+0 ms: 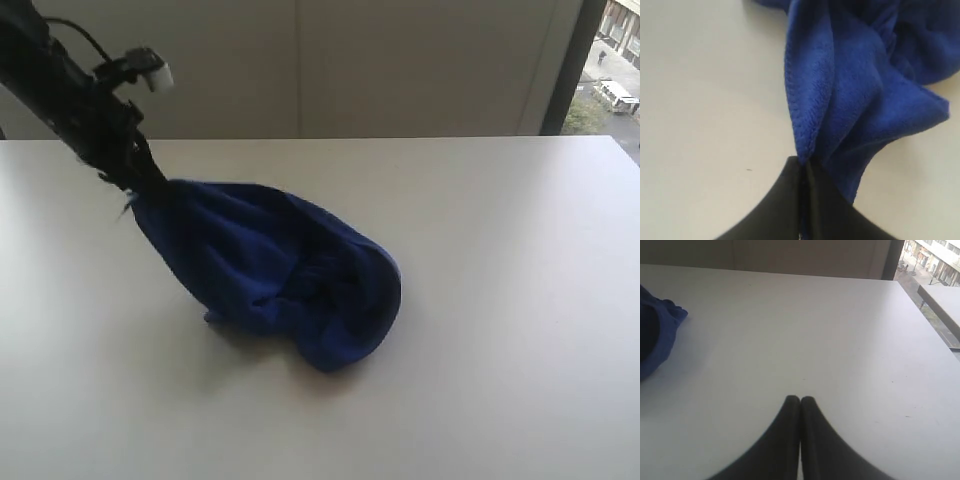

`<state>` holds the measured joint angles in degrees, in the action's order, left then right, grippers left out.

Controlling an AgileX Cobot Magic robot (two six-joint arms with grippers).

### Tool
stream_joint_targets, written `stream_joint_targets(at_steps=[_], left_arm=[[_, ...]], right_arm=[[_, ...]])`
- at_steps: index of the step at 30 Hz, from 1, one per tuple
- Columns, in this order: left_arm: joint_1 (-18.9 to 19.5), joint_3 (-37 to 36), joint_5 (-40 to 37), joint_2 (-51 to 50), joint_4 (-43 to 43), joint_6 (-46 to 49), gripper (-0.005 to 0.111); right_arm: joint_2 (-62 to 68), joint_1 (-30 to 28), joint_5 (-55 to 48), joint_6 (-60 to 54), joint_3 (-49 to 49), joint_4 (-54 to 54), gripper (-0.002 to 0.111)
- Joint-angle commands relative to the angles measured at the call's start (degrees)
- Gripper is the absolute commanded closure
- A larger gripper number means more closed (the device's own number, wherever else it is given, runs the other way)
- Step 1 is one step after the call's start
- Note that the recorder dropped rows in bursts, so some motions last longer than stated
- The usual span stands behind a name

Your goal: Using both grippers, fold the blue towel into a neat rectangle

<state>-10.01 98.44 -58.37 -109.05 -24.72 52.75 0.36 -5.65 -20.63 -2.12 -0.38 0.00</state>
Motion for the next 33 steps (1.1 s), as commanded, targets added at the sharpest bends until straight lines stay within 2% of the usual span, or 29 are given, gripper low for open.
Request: stream_joint_targets(at_steps=[1, 6, 20, 23, 30, 33], left_arm=[[-0.06, 2.32, 0.1, 6.65, 1.83, -0.35, 0.107], [-0.06, 4.03, 0.77, 11.39, 5.78, -0.35, 0.107], [-0.06, 4.94, 6.63, 15.7, 6.02, 0.13, 0.107], [-0.06, 4.94, 6.52, 15.7, 6.39, 0.12, 0.107], [-0.06, 4.94, 5.64, 15.7, 9.75, -0.28, 0.107], [-0.06, 4.94, 4.78, 15.7, 9.75, -0.28, 0.107]], right_arm=[[-0.36, -0.34, 0.65, -0.26, 0.38, -0.48, 0.108], [-0.36, -0.34, 0.65, -0.26, 0.38, -0.48, 0.108], [-0.36, -0.34, 1.56, -0.09, 0.38, -0.78, 0.108], [-0.36, -0.34, 10.55, 3.49, 0.38, 2.93, 0.108], [-0.36, -0.34, 43.45, 10.12, 0.38, 3.18, 0.108], [-0.36, -0.34, 49.02, 7.37, 0.38, 3.27, 0.108]])
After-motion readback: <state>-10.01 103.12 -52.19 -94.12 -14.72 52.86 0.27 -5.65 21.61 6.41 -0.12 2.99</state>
